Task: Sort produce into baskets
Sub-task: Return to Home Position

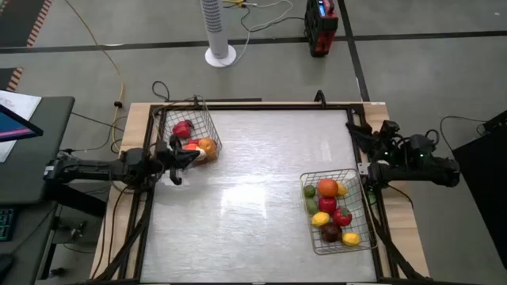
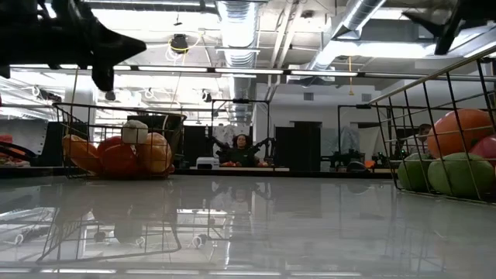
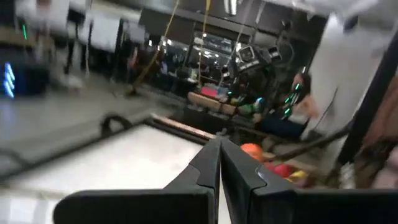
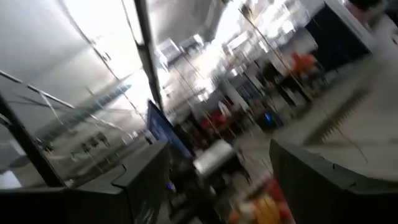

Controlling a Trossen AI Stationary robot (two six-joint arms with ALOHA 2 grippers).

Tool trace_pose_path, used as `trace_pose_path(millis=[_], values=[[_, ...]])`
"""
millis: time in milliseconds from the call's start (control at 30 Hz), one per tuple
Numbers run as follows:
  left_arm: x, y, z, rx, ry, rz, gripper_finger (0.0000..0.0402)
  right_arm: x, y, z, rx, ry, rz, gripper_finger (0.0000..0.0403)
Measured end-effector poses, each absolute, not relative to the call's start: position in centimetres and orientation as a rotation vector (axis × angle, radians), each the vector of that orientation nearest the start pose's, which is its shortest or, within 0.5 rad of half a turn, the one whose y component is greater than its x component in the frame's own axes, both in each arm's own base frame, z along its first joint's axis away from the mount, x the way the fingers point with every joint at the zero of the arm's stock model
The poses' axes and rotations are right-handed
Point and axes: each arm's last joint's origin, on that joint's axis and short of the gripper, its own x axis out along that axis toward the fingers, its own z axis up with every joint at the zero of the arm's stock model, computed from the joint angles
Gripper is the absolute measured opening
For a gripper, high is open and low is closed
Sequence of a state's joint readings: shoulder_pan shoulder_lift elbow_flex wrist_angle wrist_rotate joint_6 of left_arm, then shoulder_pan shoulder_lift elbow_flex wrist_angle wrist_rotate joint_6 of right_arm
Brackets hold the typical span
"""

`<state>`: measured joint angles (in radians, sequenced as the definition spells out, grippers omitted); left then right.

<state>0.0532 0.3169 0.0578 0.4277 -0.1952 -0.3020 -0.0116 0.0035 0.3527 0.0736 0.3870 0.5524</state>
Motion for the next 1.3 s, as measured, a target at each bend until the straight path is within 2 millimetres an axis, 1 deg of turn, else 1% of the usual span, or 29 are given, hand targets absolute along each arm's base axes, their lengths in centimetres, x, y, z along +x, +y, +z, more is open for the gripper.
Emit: trace_pose_path(millis=[133,233,300,400,500,600,700,800,900,1000,1133,1200,1300], values=[[10.9,1.2,19.7,-0.074,-0.172,0.251,0.0000,5.8,-1.2,27.1,0.681,-0.436,-0.282,0.0301],[10.6,1.3,19.3,0.041,-0.117,0.316,0.0000,6.4,-1.2,26.0,0.722,-0.403,-0.291,0.0301],[10.4,1.4,18.8,0.074,-0.069,0.368,0.0000,6.4,-1.2,25.8,0.761,-0.391,-0.294,0.0301],[10.2,1.5,18.5,0.048,-0.040,0.400,0.0000,6.5,-1.2,25.5,0.807,-0.368,-0.298,0.0301],[9.9,1.5,18.3,0.038,-0.030,0.399,0.0000,6.5,-1.2,25.2,0.796,-0.337,-0.313,0.0301],[9.6,1.5,18.5,0.033,-0.060,0.400,0.0000,6.7,-1.2,24.5,0.747,-0.259,-0.346,0.0301],[9.3,1.5,18.5,0.030,-0.069,0.397,0.0000,6.7,-1.2,23.7,0.802,-0.192,-0.373,0.0301],[9.1,1.4,18.5,0.048,-0.063,0.373,0.0000,6.7,-1.2,23.1,0.865,-0.155,-0.392,0.0301],[9.2,1.2,18.2,0.054,-0.040,0.317,0.0000,6.7,-1.2,23.1,0.847,-0.148,-0.404,0.0301],[9.3,1.2,18.0,0.037,-0.020,0.293,0.0000,6.6,-1.4,23.3,0.823,-0.186,-0.453,0.0301],[9.3,1.2,18.0,0.043,-0.020,0.308,0.0000,6.5,-1.7,23.4,0.834,-0.262,-0.568,0.0301],[9.2,1.3,18.0,0.066,-0.015,0.342,0.0000,6.7,-1.9,22.8,0.861,-0.307,-0.612,0.0301],[9.2,1.5,18.1,0.059,-0.021,0.404,0.0000,7.6,-1.9,21.3,0.869,-0.339,-0.613,0.0301]])
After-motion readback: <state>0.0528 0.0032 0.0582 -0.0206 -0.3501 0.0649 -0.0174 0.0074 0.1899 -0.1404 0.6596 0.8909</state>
